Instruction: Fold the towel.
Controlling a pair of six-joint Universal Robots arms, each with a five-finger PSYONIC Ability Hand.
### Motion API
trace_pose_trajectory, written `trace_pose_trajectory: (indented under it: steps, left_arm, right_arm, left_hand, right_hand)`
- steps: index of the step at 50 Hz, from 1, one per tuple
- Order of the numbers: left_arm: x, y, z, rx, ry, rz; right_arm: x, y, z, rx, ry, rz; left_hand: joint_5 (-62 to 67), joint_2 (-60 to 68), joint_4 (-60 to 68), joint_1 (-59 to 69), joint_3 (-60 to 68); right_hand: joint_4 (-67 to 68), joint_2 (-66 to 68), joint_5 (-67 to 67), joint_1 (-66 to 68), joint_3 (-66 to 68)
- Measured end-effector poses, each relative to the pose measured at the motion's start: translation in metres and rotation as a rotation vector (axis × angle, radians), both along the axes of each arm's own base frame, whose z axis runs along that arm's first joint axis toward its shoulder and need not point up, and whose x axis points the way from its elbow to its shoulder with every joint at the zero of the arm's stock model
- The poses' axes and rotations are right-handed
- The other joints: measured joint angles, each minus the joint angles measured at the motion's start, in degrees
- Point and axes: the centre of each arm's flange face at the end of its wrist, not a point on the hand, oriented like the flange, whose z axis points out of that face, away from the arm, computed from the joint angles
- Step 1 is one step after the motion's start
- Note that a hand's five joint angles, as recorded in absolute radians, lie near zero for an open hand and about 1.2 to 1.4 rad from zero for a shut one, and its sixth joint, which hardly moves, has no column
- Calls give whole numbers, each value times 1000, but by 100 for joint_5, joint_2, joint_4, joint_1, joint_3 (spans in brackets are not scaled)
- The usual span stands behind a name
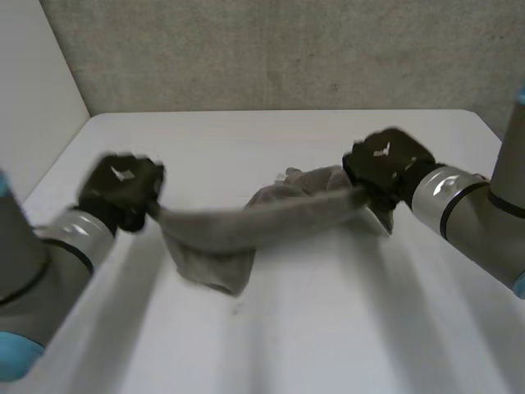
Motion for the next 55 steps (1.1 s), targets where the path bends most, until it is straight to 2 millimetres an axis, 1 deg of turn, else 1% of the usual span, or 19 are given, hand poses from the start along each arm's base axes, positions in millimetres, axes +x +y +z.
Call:
trace_pose_trajectory:
  steps: [5, 10, 13, 18, 19, 22, 26, 28, 31, 32, 35, 36, 37, 38, 39, 40, 45, 51, 55]
  left_arm:
    - [-15, -1, -27, 107, -64, -74]
    - [-30, -26, -22, 61, -61, -92]
    - [-43, -55, 10, -74, -9, -85]
    - [-57, -96, 104, -438, 142, -41]
    - [-56, -101, 130, -536, 186, -17]
    - [-51, -106, 179, -717, 271, 39]
    - [-42, -102, 210, -832, 332, 95]
    - [-39, -100, 205, -811, 321, 105]
    - [-38, -98, 181, -728, 277, 99]
    - [-37, -94, 154, -634, 229, 86]
    - [-35, -85, 109, -491, 158, 57]
    - [-35, -85, 109, -491, 158, 57]
    - [-33, -76, 78, -396, 113, 35]
    - [-33, -76, 78, -396, 113, 35]
    - [-32, -70, 61, -344, 88, 22]
    - [-31, -64, 45, -297, 65, 12]
    - [-23, -41, -9, -146, -40, -23]
    - [-18, -26, -30, -98, -117, -43]
    - [-17, -23, -24, -115, -121, -44]
  right_arm:
    - [5, -7, -24, 95, 107, 26]
    - [18, -35, -30, 41, 102, 16]
    - [28, -60, -13, -97, 32, -11]
    - [39, -96, 62, -496, -214, -59]
    - [39, -98, 75, -555, -252, -62]
    - [35, -93, 131, -805, -417, -54]
    - [31, -75, 158, -917, -488, -7]
    - [31, -68, 153, -888, -474, 26]
    - [32, -62, 134, -791, -429, 64]
    - [34, -56, 109, -658, -373, 99]
    - [35, -47, 72, -463, -297, 130]
    - [35, -47, 72, -463, -297, 130]
    - [35, -40, 43, -314, -241, 144]
    - [35, -40, 43, -314, -241, 144]
    - [35, -38, 35, -269, -223, 146]
    - [34, -33, 12, -163, -183, 147]
    - [31, -26, -54, 112, -83, 125]
    - [28, -24, -92, 258, -69, 90]
    - [27, -26, -100, 305, -124, 54]
  left_hand:
    - [0, 0, 0, 0, 0]
    - [0, 0, 0, 0, 0]
    - [0, 0, 1, 0, 6]
    - [0, 0, 1, 0, 7]
    - [-1, 0, 1, 0, 7]
    - [0, 0, 1, 0, 7]
    - [0, 0, 1, 0, 7]
    - [0, 0, 1, 0, 7]
    - [0, 0, 1, 0, 7]
    - [0, 0, 2, 0, 7]
    - [0, 0, 1, 0, 8]
    - [0, 0, 1, 0, 8]
    - [0, 0, 2, 0, 8]
    - [0, 0, 2, 0, 8]
    - [0, 0, 1, 0, 9]
    - [0, 0, 1, 0, 9]
    - [0, 0, 1, 0, 9]
    - [0, 0, 1, 0, 9]
    - [0, 0, 1, 0, 9]
  right_hand:
    - [0, 7, 0, 0, 0]
    - [0, 7, 0, 9, 0]
    - [0, 7, 0, 16, 0]
    - [0, 7, 0, 38, 0]
    - [0, 7, 0, 42, 0]
    - [0, 7, 0, 70, 0]
    - [1, 7, 1, 83, 0]
    - [0, 7, 8, 89, 0]
    - [1, 7, 15, 91, 0]
    - [1, 7, 27, 90, 2]
    - [1, 7, 28, 90, 22]
    - [1, 7, 28, 90, 22]
    - [1, 7, 28, 90, 22]
    - [1, 7, 28, 90, 22]
    - [1, 7, 32, 90, 29]
    - [1, 7, 34, 92, 30]
    - [1, 7, 33, 115, 30]
    - [1, 7, 35, 115, 30]
    - [-338, -254, -154, -358, -284]
